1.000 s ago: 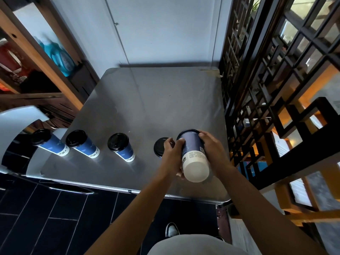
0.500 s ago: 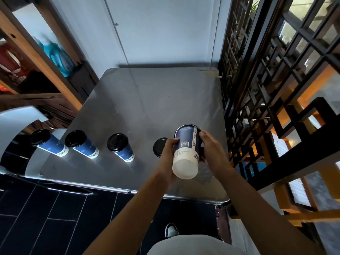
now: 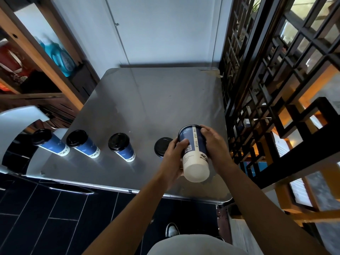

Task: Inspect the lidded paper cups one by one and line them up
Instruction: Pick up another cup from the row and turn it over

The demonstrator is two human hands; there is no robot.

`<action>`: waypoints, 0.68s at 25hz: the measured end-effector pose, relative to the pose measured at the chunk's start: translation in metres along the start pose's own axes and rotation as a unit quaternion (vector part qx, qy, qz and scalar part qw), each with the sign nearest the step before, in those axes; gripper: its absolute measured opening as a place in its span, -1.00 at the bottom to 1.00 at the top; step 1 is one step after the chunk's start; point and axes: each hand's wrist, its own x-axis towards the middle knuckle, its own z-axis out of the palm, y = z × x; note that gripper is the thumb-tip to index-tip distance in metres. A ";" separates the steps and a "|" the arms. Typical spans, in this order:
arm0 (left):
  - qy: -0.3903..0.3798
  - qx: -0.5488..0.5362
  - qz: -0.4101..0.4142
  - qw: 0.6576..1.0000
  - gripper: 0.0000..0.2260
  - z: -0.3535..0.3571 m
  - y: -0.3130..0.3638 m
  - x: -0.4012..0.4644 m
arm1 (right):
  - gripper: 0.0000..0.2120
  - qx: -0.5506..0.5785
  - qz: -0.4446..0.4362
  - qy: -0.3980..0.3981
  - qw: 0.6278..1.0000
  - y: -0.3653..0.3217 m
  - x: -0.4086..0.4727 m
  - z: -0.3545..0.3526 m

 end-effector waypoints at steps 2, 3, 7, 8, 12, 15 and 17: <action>-0.008 -0.057 -0.018 0.998 -0.34 0.000 0.004 -0.004 | -0.71 -0.003 -0.001 0.000 1.000 0.001 0.003 -0.001; -0.013 -0.079 -0.025 0.996 -0.35 0.001 0.005 -0.006 | -0.72 0.001 -0.002 0.000 1.000 0.001 0.003 -0.001; -0.011 -0.097 -0.045 0.994 -0.48 0.002 0.004 -0.003 | -0.74 0.013 0.006 0.003 1.000 0.000 0.005 0.001; -0.015 -0.098 -0.046 0.994 -0.46 0.001 0.005 -0.001 | -0.75 0.015 0.005 0.002 1.000 -0.001 0.005 0.002; -0.002 0.006 0.003 1.000 -0.63 -0.004 0.000 0.004 | -0.66 -0.024 0.007 -0.038 0.999 0.003 -0.004 -0.007; 0.012 0.096 0.038 0.995 -0.55 -0.019 -0.005 0.010 | -0.61 -0.115 0.054 -0.167 0.978 0.016 -0.017 -0.029; -0.016 0.124 0.022 0.992 -0.39 -0.029 -0.011 0.013 | -0.53 -0.219 0.059 -0.198 0.953 0.031 -0.017 -0.041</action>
